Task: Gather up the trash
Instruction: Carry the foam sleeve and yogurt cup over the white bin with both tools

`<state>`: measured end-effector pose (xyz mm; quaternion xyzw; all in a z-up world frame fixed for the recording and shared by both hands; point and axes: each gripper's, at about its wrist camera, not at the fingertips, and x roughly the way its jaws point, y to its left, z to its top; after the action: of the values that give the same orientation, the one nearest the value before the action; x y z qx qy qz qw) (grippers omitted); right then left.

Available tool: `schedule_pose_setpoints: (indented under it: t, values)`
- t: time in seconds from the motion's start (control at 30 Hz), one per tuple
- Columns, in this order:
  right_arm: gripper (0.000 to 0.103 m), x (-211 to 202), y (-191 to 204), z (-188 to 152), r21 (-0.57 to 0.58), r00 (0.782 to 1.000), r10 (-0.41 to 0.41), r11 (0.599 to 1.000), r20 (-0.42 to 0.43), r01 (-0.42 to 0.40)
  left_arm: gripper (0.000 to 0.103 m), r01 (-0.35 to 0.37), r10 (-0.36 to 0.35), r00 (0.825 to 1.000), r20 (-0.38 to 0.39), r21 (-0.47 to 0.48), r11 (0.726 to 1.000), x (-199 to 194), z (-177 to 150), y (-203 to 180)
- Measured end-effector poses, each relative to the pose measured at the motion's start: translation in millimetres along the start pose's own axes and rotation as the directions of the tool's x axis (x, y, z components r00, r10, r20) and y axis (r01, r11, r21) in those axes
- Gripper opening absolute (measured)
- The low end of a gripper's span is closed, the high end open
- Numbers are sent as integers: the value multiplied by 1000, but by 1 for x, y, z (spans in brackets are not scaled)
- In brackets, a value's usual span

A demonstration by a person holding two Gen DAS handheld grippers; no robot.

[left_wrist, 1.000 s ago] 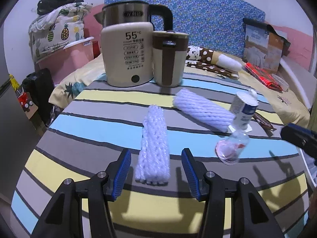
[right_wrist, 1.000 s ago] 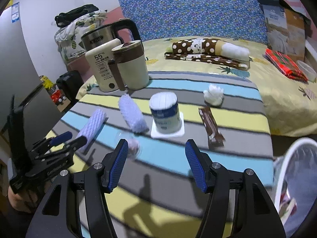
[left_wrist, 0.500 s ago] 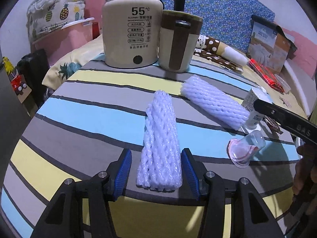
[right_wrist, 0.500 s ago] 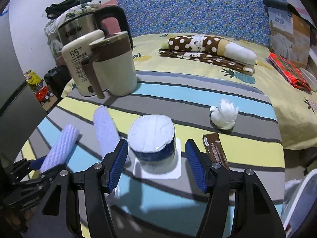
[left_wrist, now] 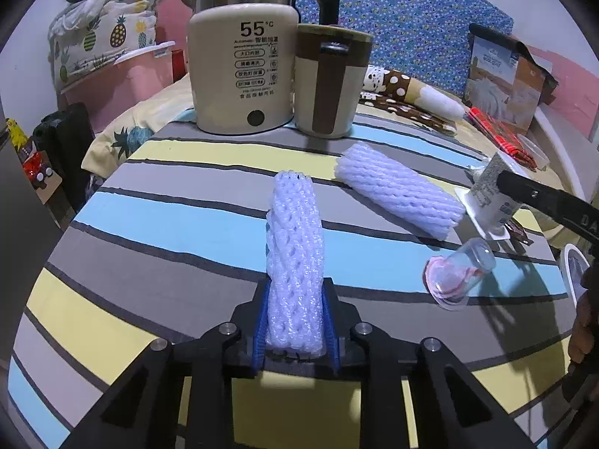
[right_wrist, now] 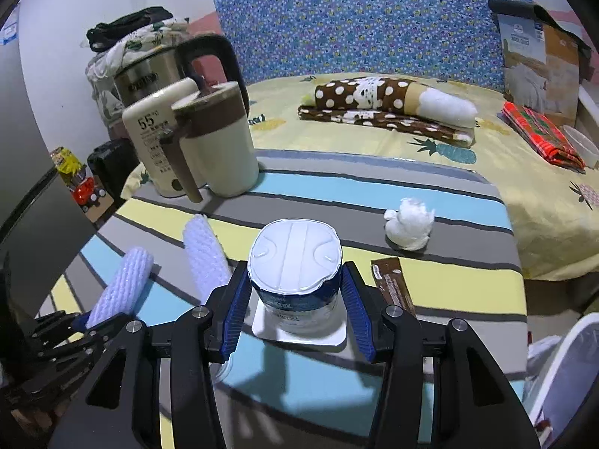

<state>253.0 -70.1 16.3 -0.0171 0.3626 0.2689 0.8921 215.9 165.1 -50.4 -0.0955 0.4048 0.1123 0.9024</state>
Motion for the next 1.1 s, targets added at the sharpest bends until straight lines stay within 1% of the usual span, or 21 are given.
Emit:
schedule_pose_setpoints:
  t: [0.17,0.3,0.4,0.63,0.87,1.1]
  values:
    - [50,-15,-2,-8,12,1000,14,1000,13,-15,24,24,-24,999,25,-4,1000,-15,-9,-4]
    - [50,-27,-1,-16,15,1000,20,1000,21,-20,23,46,-46,997,60,-4,999,-31,-15,-8]
    - [50,-34,-1,-22,23,999,23,999,23,-23,23,66,-66,994,86,-1,998,-45,-20,-11]
    - [50,-54,-3,-38,49,999,29,998,35,-31,23,122,-121,985,119,4,993,-73,-31,-19]
    - [50,-71,-8,-50,75,998,26,997,50,-30,23,157,-158,979,128,22,987,-91,-42,-32]
    - [50,-86,-15,-61,99,998,14,995,66,-21,23,191,-198,973,116,70,979,-106,-54,-58]
